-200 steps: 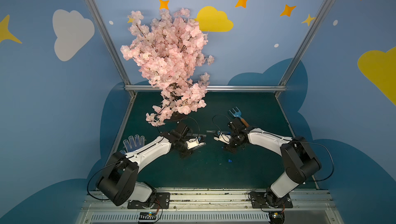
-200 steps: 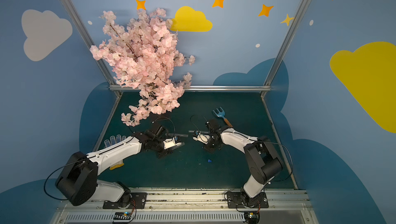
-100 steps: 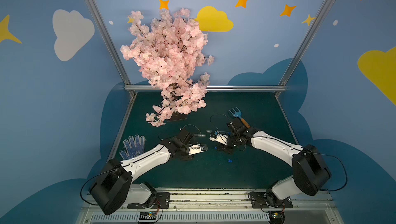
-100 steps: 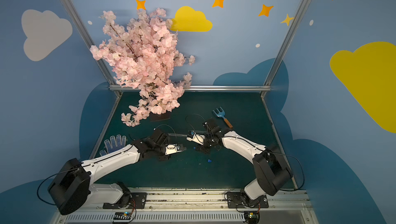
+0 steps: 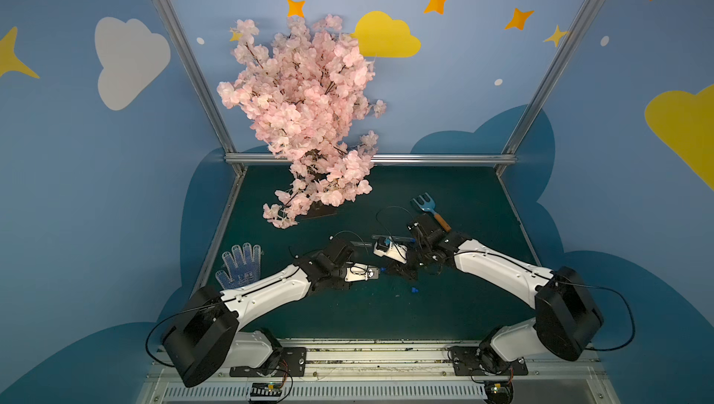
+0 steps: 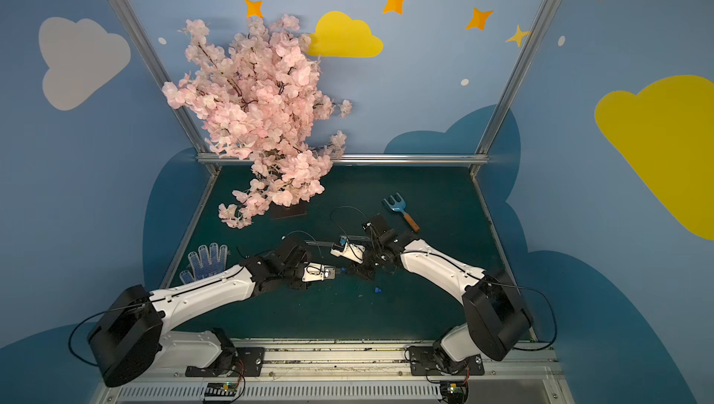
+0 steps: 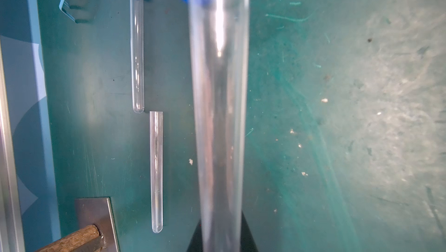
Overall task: Insert stoppers into test tubes
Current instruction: Insert the stopper into the test tube.
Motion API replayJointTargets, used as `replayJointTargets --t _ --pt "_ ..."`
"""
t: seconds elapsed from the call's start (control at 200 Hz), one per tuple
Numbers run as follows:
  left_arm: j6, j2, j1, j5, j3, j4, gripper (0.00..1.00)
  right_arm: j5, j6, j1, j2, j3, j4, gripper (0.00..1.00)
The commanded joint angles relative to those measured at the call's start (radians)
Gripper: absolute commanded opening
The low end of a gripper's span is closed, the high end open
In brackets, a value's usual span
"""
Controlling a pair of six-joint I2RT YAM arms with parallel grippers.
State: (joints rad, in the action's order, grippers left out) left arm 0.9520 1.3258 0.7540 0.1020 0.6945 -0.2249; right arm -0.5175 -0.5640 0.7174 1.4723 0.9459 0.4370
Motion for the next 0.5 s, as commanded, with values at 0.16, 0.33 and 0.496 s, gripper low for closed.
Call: replayJointTargets --t 0.16,0.33,0.496 --pt "-0.008 0.020 0.003 0.072 0.016 -0.005 0.02 -0.001 -0.002 0.009 -0.021 -0.010 0.001 0.11" --pt "-0.008 0.020 0.005 0.071 0.019 0.002 0.02 -0.004 -0.004 0.015 -0.010 -0.004 0.007 0.11" --pt "-0.005 0.004 0.004 0.051 0.012 0.017 0.02 -0.005 -0.006 0.017 0.006 0.002 0.008 0.11"
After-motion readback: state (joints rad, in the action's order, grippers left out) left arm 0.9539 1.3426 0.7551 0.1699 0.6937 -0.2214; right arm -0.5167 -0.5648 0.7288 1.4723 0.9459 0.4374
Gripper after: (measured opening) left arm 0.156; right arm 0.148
